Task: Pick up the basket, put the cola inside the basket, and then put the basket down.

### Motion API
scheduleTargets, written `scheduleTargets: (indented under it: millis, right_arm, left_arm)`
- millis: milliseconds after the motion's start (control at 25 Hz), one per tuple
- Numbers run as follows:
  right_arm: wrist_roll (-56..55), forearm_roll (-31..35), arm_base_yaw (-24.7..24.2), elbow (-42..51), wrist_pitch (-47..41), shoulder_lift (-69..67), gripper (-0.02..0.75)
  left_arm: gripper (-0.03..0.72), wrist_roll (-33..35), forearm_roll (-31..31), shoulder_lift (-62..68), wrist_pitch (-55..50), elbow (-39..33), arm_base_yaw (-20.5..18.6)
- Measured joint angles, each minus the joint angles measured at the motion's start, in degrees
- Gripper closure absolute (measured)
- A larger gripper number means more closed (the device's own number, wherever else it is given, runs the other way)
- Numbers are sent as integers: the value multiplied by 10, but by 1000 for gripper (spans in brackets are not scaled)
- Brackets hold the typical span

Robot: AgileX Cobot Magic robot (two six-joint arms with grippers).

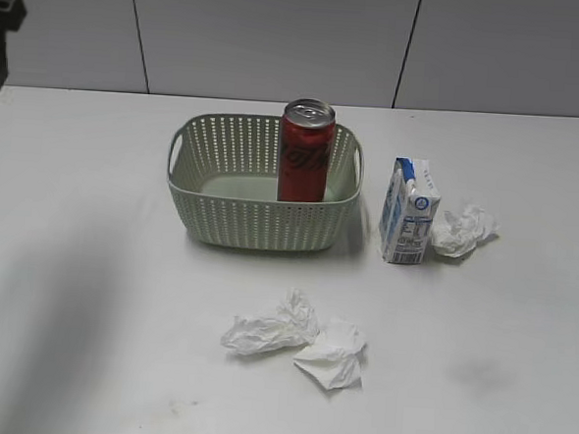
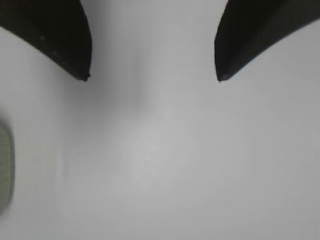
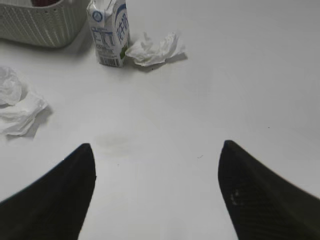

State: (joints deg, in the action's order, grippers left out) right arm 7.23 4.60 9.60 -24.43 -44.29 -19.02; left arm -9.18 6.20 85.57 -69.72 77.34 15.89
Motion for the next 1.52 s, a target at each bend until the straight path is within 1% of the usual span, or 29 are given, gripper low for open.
scheduleTargets:
  millis: [200, 360, 560, 720, 1000, 1160, 1360, 1520]
  right_arm:
    - [3, 5, 0, 14, 29, 28, 146]
    - [4, 10, 0, 17, 38, 30, 146]
    - [5, 11, 0, 16, 32, 30, 146]
    - [5, 13, 0, 0, -13, 31, 146]
    - [18, 16, 0, -5, -107, 59, 146]
    - [19, 19, 0, -3, -113, 110, 146]
    - [20, 19, 0, 4, -108, 182, 146]
    - [20, 19, 0, 4, -107, 193, 146]
  left_arm:
    - [106, -3, 1, -131, 21, -144, 0]
    - [106, -3, 1, -236, 48, -245, 0]
    - [106, -3, 1, -368, 79, -340, 0]
    - [106, -3, 1, -469, 111, -400, 0]
    - [106, -3, 2, -626, 150, -470, 0]
    - [106, -3, 4, -694, 177, -489, 0]
    - [107, -3, 20, -751, 184, -491, 0]
    - [107, -3, 25, -789, 183, -491, 0]
